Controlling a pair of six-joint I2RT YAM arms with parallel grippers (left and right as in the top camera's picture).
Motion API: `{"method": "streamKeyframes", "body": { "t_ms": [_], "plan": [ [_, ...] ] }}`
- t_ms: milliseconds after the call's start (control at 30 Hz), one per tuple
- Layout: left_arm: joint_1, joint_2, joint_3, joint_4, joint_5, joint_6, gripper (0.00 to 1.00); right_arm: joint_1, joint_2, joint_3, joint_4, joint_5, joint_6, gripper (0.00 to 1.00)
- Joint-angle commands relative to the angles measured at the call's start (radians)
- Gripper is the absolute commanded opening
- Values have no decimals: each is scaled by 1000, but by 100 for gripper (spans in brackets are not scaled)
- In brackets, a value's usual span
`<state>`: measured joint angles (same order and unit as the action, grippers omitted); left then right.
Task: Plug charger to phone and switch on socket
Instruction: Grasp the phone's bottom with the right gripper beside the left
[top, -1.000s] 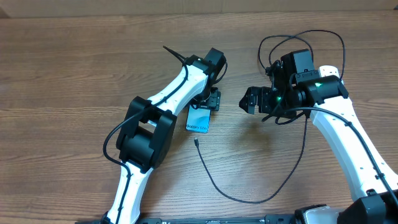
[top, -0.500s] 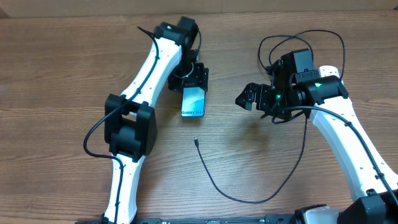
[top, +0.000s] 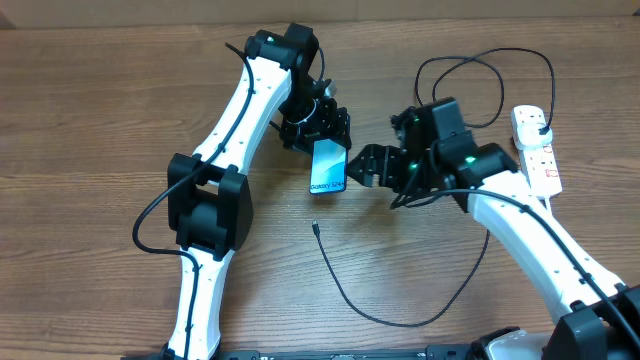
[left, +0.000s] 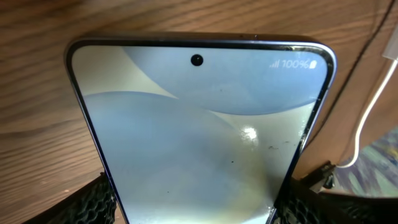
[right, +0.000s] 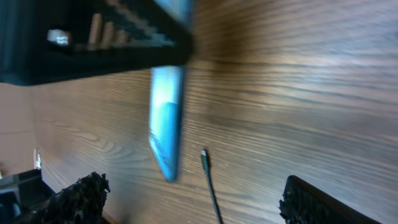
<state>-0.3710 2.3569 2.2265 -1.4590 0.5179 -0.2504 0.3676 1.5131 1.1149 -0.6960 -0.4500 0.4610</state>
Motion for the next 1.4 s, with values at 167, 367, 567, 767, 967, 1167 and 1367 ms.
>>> {"method": "streamKeyframes", "body": {
  "t_ms": [167,367,567,767,967,1167,1367],
  "plan": [
    [-35,-12,33,-3,111,64,75,64,87,-6,100,87,93,82],
    [-35,-12,33,1,112,79,76,64,119,-6,127,86,93,72],
    [-35,-12,33,23,169,87,76,64,134,-9,138,87,93,60],
    [-35,-12,33,23,190,95,77,64,135,-9,155,79,93,39],
    [-34,-12,33,28,190,94,85,64,135,-9,159,78,93,4],
    [-13,-12,33,46,190,109,96,19,105,-7,165,-30,85,4],
    [87,-12,33,53,528,283,93,-113,52,-7,181,-359,-3,4]
  ]
}}
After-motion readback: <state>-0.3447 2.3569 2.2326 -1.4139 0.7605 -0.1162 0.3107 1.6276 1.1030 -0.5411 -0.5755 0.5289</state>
